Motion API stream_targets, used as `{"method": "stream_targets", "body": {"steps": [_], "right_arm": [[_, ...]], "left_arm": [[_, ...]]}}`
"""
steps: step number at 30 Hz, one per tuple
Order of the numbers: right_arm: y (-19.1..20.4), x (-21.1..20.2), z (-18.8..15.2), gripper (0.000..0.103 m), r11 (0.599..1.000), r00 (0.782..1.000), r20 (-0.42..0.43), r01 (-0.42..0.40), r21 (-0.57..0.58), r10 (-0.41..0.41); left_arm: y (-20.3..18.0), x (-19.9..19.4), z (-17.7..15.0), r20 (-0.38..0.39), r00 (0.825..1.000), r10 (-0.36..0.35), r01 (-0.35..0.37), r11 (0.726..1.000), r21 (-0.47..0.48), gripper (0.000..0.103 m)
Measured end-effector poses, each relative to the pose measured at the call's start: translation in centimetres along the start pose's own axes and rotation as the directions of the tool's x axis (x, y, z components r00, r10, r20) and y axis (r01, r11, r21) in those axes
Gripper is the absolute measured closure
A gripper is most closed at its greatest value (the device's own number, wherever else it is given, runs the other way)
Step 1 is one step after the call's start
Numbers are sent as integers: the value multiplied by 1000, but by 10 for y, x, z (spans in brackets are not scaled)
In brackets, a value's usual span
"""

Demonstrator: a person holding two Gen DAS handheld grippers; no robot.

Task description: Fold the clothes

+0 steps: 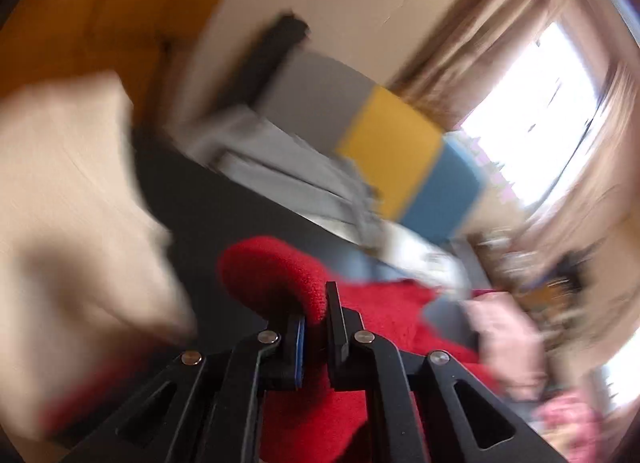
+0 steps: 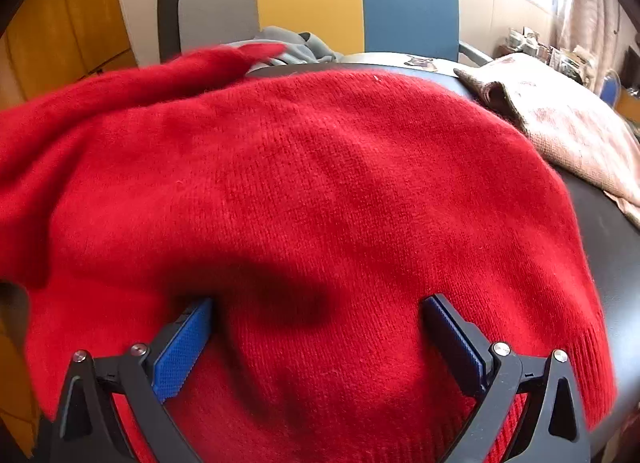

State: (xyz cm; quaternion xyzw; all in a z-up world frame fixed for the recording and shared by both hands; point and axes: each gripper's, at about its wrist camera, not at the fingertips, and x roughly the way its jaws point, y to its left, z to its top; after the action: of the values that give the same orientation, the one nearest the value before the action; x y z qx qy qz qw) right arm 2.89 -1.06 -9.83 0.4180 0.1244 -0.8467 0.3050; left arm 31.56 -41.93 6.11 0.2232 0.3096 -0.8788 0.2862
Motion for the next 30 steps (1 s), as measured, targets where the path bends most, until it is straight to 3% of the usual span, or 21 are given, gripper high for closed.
{"method": "stream_targets", "body": {"steps": [2,5,6,9,12,14,18,21,24,25,28,30], "right_arm": [[2,0,-2,0,1000,1000,14,4,-1,-4],[0,-1,-3,0,1000,1000,21,-7,0,7],[0,-1,-3,0,1000,1000,21,-10,-1,11],[-1,-2,-3,0,1000,1000,14,-26,-7,26],[-5,-5,-2,0,996,997,-4,-82,-45,82],[-16,-14,5,1,986,986,-7,-166,-35,166],[-56,-51,42,1,961,957,115,-273,40,267],[-103,-42,79,0,938,943,155,-316,144,294],[-154,0,99,0,919,967,75,-257,299,245],[-169,16,97,0,892,961,43,-271,362,274],[-189,46,80,0,782,908,3,-363,506,419],[-176,40,70,0,677,821,86,-521,520,565]], "left_arm": [[0,-2,6,-46,993,112,-111,994,22,90],[7,-11,3,-27,977,210,-211,976,-50,88],[3,-10,1,-28,980,199,-201,978,-51,87],[-15,9,-25,-111,993,37,-42,998,-43,83],[-64,60,-63,-269,962,-54,72,996,57,82],[-97,92,-89,-353,931,-93,144,982,121,82],[-128,135,-126,-437,897,-66,175,962,212,82],[-138,160,-148,-492,869,-54,191,954,233,82],[-120,177,-158,-532,847,3,140,963,229,83],[-113,181,-159,-538,843,7,131,967,218,87],[-102,189,-154,-537,843,14,111,974,199,95],[-104,192,-151,-534,845,38,91,973,213,95]]}}
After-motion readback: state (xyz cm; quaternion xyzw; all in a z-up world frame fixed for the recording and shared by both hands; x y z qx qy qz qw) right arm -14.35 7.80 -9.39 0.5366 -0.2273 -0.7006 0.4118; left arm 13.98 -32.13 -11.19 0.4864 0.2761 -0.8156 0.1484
